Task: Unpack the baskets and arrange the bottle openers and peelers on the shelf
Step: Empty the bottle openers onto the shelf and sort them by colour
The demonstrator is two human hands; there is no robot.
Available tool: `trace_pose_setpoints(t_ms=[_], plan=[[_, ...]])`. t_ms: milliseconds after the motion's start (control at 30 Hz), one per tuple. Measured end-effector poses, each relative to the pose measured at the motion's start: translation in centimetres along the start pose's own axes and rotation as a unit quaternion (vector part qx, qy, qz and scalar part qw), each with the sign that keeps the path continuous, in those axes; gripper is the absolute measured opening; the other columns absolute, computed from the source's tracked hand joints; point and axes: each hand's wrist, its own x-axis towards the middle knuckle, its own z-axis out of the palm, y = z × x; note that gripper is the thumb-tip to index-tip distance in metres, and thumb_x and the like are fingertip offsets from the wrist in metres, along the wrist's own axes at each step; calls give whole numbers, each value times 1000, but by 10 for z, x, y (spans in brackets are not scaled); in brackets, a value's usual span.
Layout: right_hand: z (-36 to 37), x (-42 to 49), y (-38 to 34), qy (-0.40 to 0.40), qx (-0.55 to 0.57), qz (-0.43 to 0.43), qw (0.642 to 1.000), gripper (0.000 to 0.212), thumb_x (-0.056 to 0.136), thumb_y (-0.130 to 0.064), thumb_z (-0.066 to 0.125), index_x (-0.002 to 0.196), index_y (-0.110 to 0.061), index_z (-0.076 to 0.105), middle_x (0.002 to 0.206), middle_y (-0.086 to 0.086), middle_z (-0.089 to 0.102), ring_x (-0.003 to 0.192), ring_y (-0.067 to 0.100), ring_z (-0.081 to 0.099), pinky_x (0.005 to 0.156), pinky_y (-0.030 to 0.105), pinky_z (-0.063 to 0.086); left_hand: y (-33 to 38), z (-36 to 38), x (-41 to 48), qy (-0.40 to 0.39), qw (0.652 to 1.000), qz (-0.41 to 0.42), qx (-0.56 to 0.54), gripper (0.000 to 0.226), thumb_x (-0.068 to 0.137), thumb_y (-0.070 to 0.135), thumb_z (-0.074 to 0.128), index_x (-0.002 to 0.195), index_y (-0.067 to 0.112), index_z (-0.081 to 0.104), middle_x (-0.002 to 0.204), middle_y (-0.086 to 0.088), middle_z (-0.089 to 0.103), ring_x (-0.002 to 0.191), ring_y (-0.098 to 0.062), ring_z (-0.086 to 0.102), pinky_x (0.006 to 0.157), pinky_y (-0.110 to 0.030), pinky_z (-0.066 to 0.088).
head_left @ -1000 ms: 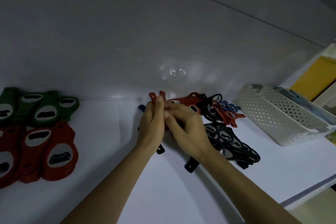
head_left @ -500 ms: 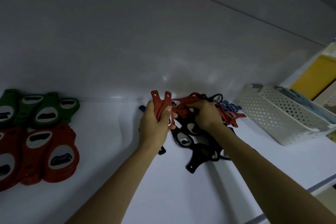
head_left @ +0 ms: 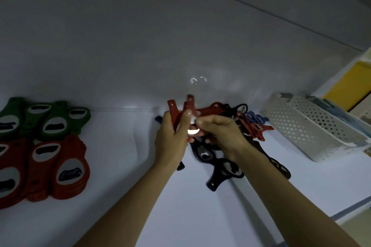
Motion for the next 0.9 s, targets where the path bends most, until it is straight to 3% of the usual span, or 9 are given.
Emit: trace_pose_setpoints(t_ms=[67, 133, 200, 233, 333, 400, 567, 767, 900], plan=[[10, 1, 1, 12, -64, -35, 997, 14, 84, -13, 69, 72, -6, 68, 62, 7, 64, 54, 15, 55, 49, 18, 45, -1, -1, -1, 3, 999, 16, 29, 22, 85, 36, 66, 103, 26, 56, 80, 13, 66, 71, -8, 68, 59, -28, 55], [12, 6, -1, 16, -48, -34, 998, 20, 86, -19, 67, 72, -5, 70, 60, 7, 63, 53, 17, 55, 51, 20, 46, -2, -2, 0, 9, 999, 20, 30, 26, 88, 27, 64, 111, 20, 54, 88, 7, 68, 70, -12, 68, 56, -25, 53], [9, 14, -1, 55, -4, 1, 998, 23, 90, -28, 62, 78, -14, 74, 72, 3, 70, 65, 16, 64, 65, 25, 53, -2, -2, 1, 9, 1000, 8, 24, 27, 92, 23, 59, 117, 15, 53, 96, -3, 69, 72, -19, 69, 52, -21, 50], [4, 20, 3, 92, -42, -1, 995, 20, 92, -26, 60, 84, -16, 75, 81, 2, 73, 75, 15, 68, 76, 28, 55, -2, -2, 1, 9, 1000, 1, 19, 27, 94, 21, 56, 120, 13, 52, 98, -6, 69, 74, -21, 70, 53, -22, 51], [-13, 37, 14, 92, -390, -54, 914, 21, 94, -17, 58, 110, -11, 69, 109, 4, 70, 101, 18, 65, 95, 33, 49, -2, -1, -1, 3, 1000, -3, 17, 24, 96, 14, 51, 120, 13, 48, 99, -6, 69, 77, -18, 70, 57, -25, 54], [-19, 41, 17, 57, -458, -50, 886, 21, 93, -19, 60, 110, -12, 70, 107, 4, 71, 97, 19, 65, 92, 37, 51, -1, -1, -1, 3, 1000, -1, 8, 25, 94, 10, 52, 118, 15, 48, 96, -3, 69, 70, -10, 69, 53, -18, 51], [-22, 39, 19, 20, -469, -90, 879, 18, 90, -27, 64, 99, -16, 75, 94, 0, 73, 85, 16, 67, 78, 30, 53, -2, -1, 2, 14, 1000, -7, 5, 32, 90, 9, 57, 120, 12, 47, 98, -11, 68, 67, -15, 65, 50, -14, 45], [-22, 31, 23, 51, -537, -145, 830, 26, 91, -32, 59, 90, -9, 72, 83, 5, 72, 74, 21, 66, 68, 40, 54, 1, 0, 1, 22, 999, -1, -24, 22, 92, 10, 57, 113, 11, 50, 87, -7, 66, 55, -3, 61, 52, -17, 47], [-23, 29, 21, 114, -477, -127, 862, 16, 87, -21, 65, 96, -10, 72, 91, 5, 73, 80, 21, 67, 75, 39, 56, 3, 0, 1, 26, 999, -3, -36, 17, 93, 16, 57, 108, 11, 51, 76, 3, 62, 60, -9, 61, 59, -29, 51]])
